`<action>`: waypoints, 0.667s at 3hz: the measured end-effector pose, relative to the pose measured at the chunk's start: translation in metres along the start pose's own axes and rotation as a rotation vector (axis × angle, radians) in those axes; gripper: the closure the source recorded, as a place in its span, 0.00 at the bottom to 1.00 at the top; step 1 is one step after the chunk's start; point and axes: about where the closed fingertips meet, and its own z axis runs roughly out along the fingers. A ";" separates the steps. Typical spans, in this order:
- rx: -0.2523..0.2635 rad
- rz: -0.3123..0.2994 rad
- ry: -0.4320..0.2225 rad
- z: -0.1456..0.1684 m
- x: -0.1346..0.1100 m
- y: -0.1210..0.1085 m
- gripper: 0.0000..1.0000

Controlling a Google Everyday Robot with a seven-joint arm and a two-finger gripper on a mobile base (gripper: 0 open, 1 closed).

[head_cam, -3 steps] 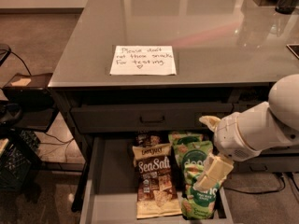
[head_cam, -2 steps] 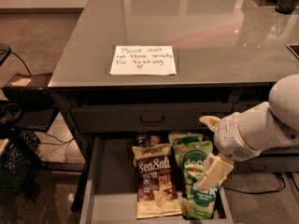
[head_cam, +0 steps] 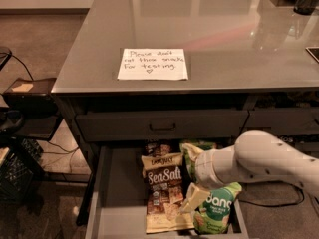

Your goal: Pick brown chip bag from middle drawer and place on counter

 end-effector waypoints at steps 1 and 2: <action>0.006 -0.023 -0.016 0.024 0.002 -0.001 0.00; -0.022 -0.030 -0.003 0.080 0.019 -0.007 0.00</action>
Offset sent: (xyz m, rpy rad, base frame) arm 0.0561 0.0469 -0.1435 -0.0365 0.0253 0.0467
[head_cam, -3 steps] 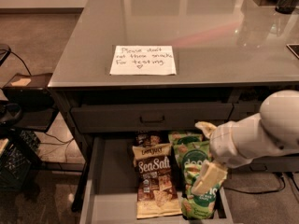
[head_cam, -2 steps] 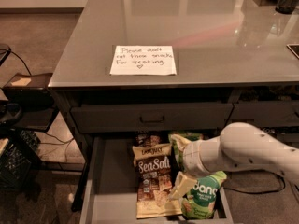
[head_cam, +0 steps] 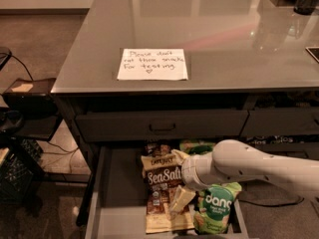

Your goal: Pick brown chip bag from middle drawer and place on counter

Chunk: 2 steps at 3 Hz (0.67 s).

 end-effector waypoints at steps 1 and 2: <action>-0.005 0.011 0.007 0.005 0.004 0.001 0.00; -0.004 0.045 0.018 0.026 0.025 -0.006 0.00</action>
Offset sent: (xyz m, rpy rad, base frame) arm 0.0259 -0.0143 -0.0753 -0.0140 0.0643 -0.0796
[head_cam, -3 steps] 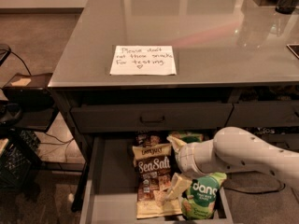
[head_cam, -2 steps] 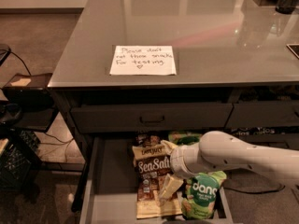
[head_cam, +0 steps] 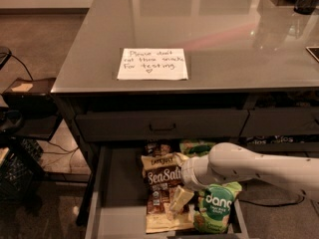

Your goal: Pick brown chip bag from middle drawer and place on counter

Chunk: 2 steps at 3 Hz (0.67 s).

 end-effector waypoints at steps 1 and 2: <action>-0.002 0.027 -0.006 0.024 0.016 -0.008 0.00; 0.006 0.035 -0.020 0.048 0.029 -0.017 0.00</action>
Offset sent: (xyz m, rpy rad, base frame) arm 0.0443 0.0039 -0.0866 0.0459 0.0068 -0.0440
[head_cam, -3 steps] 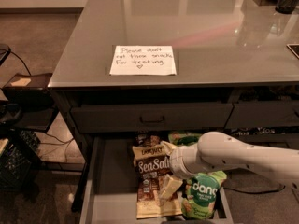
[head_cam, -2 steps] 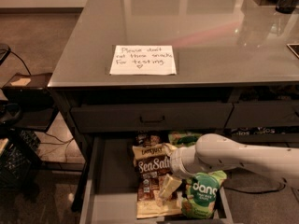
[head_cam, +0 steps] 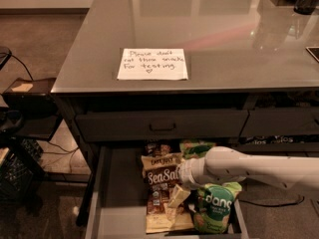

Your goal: Pick brown chip bag from middle drawer and place on counter

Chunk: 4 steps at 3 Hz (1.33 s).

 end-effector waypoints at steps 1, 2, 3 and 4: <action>-0.002 0.001 -0.012 0.024 0.012 -0.009 0.00; -0.015 -0.011 -0.013 0.046 0.022 -0.017 0.00; -0.033 -0.031 -0.005 0.065 0.030 -0.024 0.00; -0.055 -0.056 0.001 0.078 0.035 -0.024 0.19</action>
Offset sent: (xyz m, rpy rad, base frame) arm 0.0411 0.0098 -0.0710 0.0098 0.0034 0.0342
